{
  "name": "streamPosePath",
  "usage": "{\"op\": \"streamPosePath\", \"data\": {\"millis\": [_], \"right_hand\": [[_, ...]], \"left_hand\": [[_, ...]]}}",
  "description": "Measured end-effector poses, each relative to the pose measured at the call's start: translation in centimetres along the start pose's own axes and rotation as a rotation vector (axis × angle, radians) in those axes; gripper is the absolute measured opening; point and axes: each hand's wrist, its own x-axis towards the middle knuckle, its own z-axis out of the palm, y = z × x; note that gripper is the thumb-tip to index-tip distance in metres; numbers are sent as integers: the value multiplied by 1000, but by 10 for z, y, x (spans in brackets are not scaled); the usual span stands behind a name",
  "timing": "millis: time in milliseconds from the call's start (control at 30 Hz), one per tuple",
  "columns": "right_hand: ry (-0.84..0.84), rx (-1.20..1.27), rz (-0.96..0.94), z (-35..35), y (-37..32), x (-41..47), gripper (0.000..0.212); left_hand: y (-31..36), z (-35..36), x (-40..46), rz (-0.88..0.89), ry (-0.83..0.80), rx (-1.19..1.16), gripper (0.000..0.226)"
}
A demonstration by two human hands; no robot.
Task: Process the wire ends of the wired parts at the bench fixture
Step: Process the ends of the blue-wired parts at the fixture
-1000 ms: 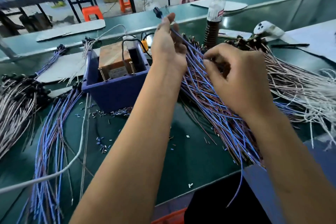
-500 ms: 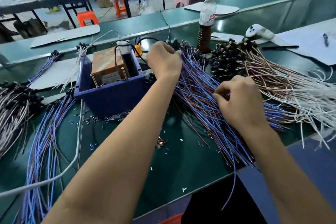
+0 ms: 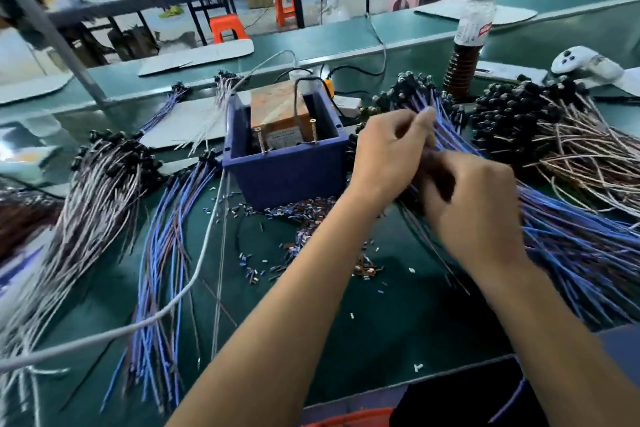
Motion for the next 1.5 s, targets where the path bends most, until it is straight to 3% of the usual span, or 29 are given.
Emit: {"op": "streamPosePath", "data": {"millis": [133,333,467,533,600,833,1067,1133,1233,1367,1500], "right_hand": [[-245,54,-138,40,-47,-9,9],[-614,60,-380,107,-126,-18,17],[-831,148,-352,153,-181,-18,13],[-907,130,-300,175,-201,-15,26],[-959,50,-283,189,-212,-11,38],[-980,22,-290,197,-196,0,39],[-928,6,-341,200,-197,-3,54],[-950,18,-310,201,-197,-3,49],[-977,44,-279,203,-198,-1,44],[-1031,45,-190,208,-201,1,51],[-1006,25,-159,207,-204,-1,57]], "left_hand": [[-12,-72,-27,-54,-165,297,43],[-48,-188,-59,-388,-241,614,39],[-75,-240,-67,-529,-46,1015,22],[-87,-251,-67,-527,75,1134,18],[-97,-258,-62,-507,96,1156,13],[-117,-257,-19,-431,156,1104,7],[-125,-250,-2,-457,125,1110,21],[-129,-247,-4,-448,161,1135,11],[-135,-248,-6,-492,197,1131,14],[-137,-253,-7,-506,198,1061,5],[-135,-258,-5,-587,203,911,23]]}}
